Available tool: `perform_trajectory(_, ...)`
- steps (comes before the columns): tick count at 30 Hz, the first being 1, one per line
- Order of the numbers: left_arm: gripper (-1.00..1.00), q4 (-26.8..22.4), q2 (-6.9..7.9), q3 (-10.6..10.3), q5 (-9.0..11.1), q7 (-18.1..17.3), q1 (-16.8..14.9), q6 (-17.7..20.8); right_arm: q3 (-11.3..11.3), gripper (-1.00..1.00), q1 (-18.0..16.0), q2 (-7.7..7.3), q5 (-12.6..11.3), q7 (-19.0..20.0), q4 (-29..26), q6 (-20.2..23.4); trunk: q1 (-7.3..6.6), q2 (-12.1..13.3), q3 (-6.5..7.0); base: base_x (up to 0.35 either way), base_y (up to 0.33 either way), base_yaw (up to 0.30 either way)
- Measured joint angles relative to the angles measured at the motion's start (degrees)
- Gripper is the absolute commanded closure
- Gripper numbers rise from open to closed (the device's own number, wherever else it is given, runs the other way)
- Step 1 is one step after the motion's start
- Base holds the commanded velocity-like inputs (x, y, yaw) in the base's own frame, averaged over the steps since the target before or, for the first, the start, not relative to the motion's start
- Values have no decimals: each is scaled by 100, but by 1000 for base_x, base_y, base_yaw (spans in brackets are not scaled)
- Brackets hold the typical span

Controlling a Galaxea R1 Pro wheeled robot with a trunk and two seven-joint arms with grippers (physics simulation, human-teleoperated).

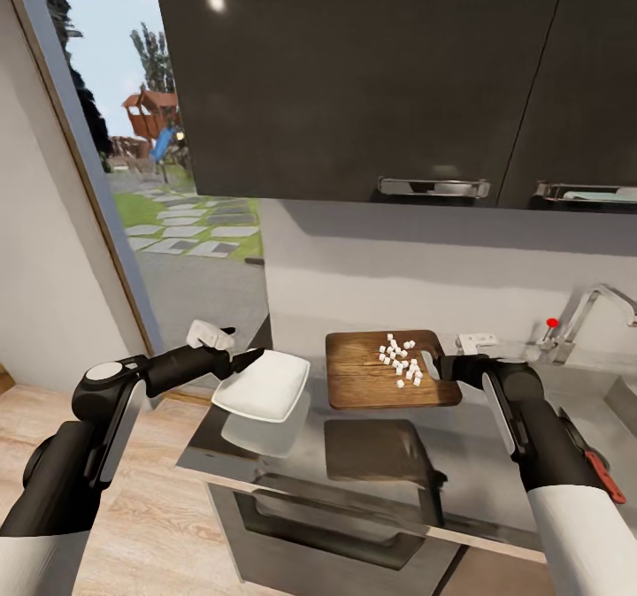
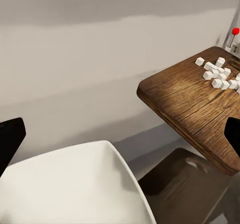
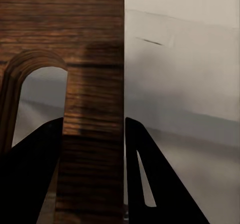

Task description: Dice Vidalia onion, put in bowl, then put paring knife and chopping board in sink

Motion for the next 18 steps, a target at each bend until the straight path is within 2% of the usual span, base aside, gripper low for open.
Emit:
perform_trajectory(9, -100, 0, 0, 0, 0, 0, 0, 0, -8, 100, 0, 0, 4, 0, -6, -6, 0, 0, 7, 0, 0, 1)
perform_trajectory(18, -100, 0, 0, 3, 0, 0, 0, 0, -7, 100, 0, 0, 0, 0, -6, -9, 0, 0, 79, 0, 0, 0)
